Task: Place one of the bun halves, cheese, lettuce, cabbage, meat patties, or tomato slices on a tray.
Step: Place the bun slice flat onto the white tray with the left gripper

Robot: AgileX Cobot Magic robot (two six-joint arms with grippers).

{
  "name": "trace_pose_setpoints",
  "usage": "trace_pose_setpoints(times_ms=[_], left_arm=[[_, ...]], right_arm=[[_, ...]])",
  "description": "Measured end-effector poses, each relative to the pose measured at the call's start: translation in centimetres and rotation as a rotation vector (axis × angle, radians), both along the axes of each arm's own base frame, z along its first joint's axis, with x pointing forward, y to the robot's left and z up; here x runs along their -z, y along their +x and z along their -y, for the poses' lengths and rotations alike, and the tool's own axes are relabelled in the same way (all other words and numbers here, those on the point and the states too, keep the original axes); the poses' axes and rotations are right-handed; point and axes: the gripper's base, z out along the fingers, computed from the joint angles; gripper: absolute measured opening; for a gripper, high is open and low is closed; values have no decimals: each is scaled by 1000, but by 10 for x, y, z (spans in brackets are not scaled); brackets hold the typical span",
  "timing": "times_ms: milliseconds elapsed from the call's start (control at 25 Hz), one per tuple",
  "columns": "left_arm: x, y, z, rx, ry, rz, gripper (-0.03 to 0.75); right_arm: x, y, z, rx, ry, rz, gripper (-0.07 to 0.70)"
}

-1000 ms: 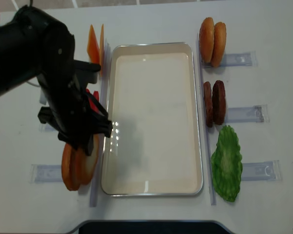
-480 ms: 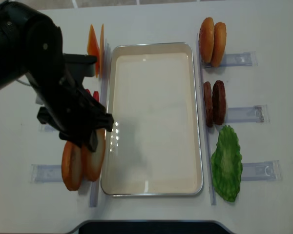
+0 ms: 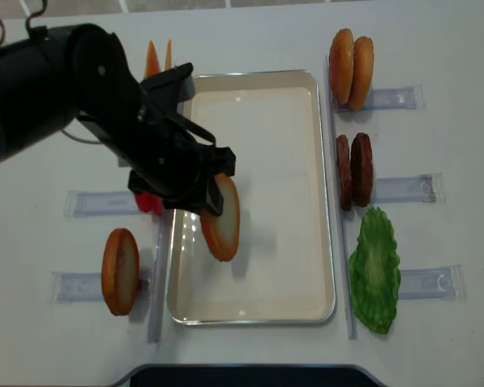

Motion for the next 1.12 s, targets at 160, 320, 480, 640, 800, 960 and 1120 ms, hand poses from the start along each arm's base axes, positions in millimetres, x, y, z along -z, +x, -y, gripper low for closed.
trace_pose_setpoints(times_ms=[160,320,480,640,800,960,1120], left_arm=[[17,9,11,2,-58,-22,144],[33,14,17,3,-65,-49,144],[43,17,21,9,-82,-62,144],[49,18,24,24,-105,-76,144],[53,19,26,22,-110,-89,143],[54,19,26,27,-111,-88,143],[55,19,26,24,-114,-92,144]], right_arm=[[0,0,0,0,0,0,534],[0,0,0,0,0,0,534],[0,0,0,0,0,0,534],[0,0,0,0,0,0,534],[0,0,0,0,0,0,534],[0,0,0,0,0,0,534],[0,0,0,0,0,0,534]])
